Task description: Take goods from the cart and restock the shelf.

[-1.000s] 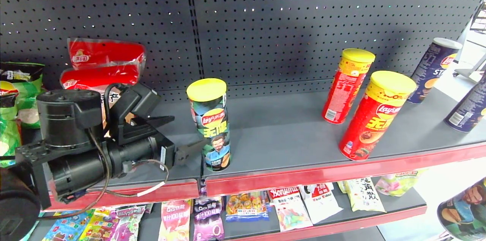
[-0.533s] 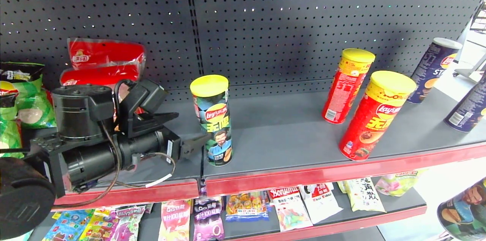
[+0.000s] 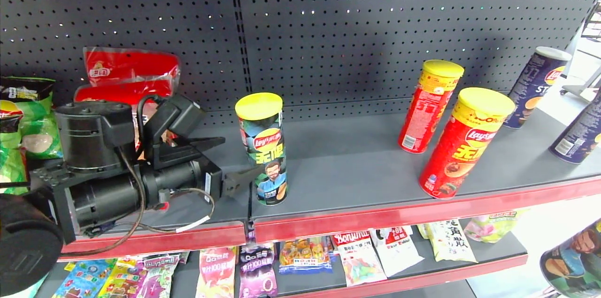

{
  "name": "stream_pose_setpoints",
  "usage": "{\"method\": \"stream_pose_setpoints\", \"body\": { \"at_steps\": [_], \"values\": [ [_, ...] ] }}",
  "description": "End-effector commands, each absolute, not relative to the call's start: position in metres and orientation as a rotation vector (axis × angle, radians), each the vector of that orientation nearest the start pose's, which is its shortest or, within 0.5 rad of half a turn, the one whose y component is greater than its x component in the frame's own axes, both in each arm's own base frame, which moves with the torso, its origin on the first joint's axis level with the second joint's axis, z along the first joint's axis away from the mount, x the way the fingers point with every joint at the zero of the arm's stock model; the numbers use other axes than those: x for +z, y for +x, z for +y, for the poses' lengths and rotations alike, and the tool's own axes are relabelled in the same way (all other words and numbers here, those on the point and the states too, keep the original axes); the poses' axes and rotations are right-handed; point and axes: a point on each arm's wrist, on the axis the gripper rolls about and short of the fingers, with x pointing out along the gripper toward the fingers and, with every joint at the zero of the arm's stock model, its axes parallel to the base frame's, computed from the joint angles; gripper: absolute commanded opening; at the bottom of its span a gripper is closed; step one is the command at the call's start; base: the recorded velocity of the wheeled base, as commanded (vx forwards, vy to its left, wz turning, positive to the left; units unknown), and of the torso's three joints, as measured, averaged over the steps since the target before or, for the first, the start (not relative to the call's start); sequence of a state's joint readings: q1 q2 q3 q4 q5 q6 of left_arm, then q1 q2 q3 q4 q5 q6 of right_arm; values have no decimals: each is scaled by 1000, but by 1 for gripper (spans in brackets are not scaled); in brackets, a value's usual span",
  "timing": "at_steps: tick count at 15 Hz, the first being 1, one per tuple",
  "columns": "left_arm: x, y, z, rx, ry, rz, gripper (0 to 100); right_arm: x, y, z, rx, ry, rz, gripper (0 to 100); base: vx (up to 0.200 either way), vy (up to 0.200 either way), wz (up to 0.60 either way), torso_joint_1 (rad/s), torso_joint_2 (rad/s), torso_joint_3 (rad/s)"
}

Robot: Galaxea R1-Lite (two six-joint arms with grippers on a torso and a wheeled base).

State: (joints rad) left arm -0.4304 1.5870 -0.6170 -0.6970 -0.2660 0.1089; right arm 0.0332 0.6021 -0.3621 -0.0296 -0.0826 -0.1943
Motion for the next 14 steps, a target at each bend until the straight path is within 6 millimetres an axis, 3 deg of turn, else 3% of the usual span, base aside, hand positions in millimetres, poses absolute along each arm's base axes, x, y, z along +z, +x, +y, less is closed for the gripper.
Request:
{"method": "stream_pose_setpoints", "body": {
  "at_steps": [1, 5, 9, 10, 14],
  "values": [
    [175, 240, -117, -725, 124, 223, 100, 181, 41, 0, -28, -206, 214, 0, 0, 0, 0, 0, 0, 0],
    [183, 258, -125, -733, 120, 188, 100, 181, 41, 0, -28, -206, 215, 0, 0, 0, 0, 0, 0, 0],
    [179, 269, -131, -737, 125, 193, 100, 181, 42, 0, -28, -206, 217, 0, 0, 0, 0, 0, 0, 0],
    [177, 273, -132, -735, 124, 179, 0, 181, 42, 0, -28, -206, 217, 0, 0, 0, 0, 0, 0, 0],
    [178, 274, -134, -763, 113, 136, 0, 181, 43, 0, -29, -207, 222, 0, 0, 0, 0, 0, 0, 0]
  ]
}}
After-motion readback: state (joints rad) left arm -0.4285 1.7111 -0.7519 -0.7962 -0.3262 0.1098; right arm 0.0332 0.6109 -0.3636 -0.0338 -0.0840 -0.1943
